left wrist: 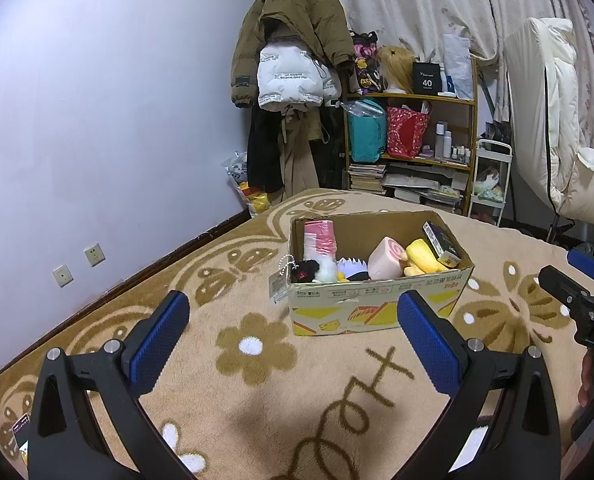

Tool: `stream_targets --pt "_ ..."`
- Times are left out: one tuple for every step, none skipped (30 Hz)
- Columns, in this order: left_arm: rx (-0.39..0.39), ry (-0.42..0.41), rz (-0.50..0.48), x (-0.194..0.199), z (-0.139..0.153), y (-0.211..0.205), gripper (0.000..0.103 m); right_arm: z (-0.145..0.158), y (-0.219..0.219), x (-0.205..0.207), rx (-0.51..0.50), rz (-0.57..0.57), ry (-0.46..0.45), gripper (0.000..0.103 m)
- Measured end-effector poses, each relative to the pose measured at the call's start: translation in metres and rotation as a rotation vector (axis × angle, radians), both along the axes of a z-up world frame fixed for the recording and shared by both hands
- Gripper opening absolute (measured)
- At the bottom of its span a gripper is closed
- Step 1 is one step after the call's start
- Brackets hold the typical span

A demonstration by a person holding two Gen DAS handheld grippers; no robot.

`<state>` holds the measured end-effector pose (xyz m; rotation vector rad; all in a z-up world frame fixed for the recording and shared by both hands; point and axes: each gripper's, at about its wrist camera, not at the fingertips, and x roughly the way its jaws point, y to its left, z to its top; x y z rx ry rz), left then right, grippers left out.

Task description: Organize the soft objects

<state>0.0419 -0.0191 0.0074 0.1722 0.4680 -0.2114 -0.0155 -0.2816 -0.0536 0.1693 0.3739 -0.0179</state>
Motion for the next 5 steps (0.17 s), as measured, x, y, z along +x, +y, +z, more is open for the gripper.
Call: stream_targets --pt "0.0 0.0 0.001 0.0002 -0.0003 0.0002 0.103 0.0004 -0.0001 0.0006 -0.001 0.001 0.0 0.103" --pt "-0.001 -0.001 0.002 0.0002 -0.0003 0.0001 0.103 0.0003 -0.0003 0.0002 -0.002 -0.001 0.0 0.103" --pt "0.0 -0.001 0.002 0.0002 -0.0002 0.0002 0.103 0.0006 -0.0007 0.0014 0.0 -0.004 0.0 0.103" --pt "0.0 0.0 0.002 0.0003 -0.0003 0.0 0.103 0.0001 -0.0012 -0.0001 0.002 -0.005 0.0 0.103" --pt "-0.002 0.001 0.002 0.0003 -0.0003 0.0001 0.103 0.0007 -0.0013 0.001 0.0 -0.003 0.0 0.103"
